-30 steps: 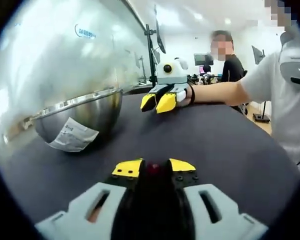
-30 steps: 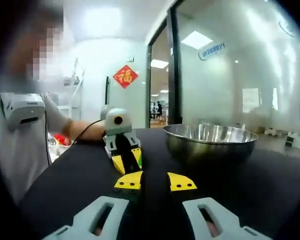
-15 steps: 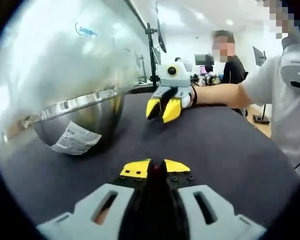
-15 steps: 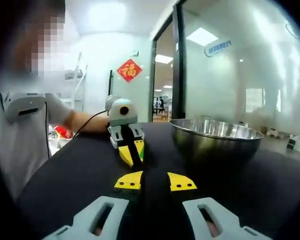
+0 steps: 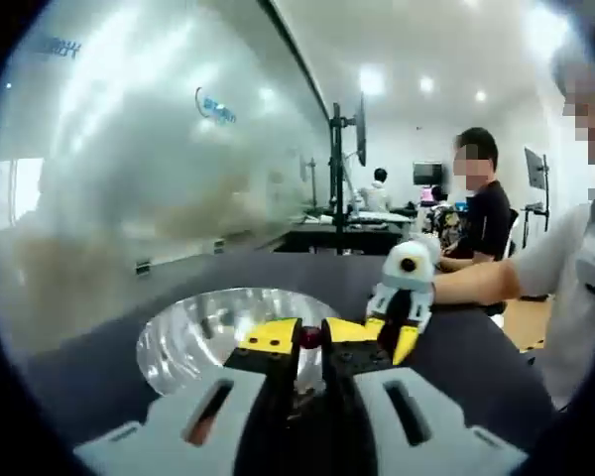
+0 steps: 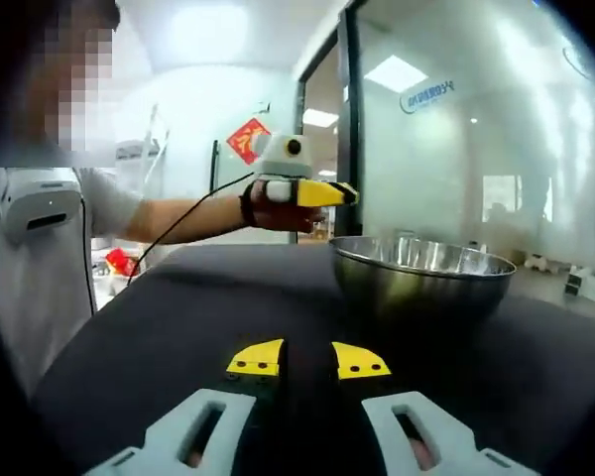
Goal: Pick candy and put bowl
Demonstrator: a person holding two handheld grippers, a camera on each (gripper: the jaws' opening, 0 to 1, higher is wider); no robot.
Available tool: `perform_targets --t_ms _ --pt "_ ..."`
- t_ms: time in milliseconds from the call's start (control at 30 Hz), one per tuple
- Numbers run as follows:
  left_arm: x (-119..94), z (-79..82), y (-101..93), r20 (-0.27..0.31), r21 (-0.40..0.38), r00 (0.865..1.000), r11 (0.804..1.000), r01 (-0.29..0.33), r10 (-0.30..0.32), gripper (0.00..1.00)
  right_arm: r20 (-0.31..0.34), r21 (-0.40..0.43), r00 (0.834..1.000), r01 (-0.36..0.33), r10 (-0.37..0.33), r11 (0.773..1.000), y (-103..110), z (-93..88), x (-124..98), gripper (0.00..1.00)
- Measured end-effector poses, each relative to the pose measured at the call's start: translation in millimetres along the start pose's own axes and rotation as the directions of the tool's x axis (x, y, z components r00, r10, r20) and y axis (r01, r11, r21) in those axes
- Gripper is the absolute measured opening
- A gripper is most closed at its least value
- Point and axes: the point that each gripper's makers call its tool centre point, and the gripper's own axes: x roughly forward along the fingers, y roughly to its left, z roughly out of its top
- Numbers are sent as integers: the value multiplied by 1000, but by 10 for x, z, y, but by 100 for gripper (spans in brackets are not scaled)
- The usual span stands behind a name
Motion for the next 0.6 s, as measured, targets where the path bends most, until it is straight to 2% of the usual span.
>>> perform_targets --t_ms 133,333,433,500,600 --pt "112 -63 160 -18 -2 1000 1000 -22 22 2 -1 -5 1000 -7 7 1000 13 -3 -1 12" --pt "201 -149 203 -26 -22 999 999 -27 27 5 0 -8 1000 -11 11 1000 15 -3 0 12" --pt "211 -123 208 -4 -32 999 999 -33 33 20 1 -7 1000 -10 10 1000 18 -2 -3 12" --pt "208 -118 218 -1 -34 999 999 -40 40 16 -2 -10 1000 -10 10 1000 23 -8 -2 12" --pt "201 -121 197 -1 -32 999 999 -37 37 16 -3 -12 1000 -11 11 1000 32 -10 -2 12"
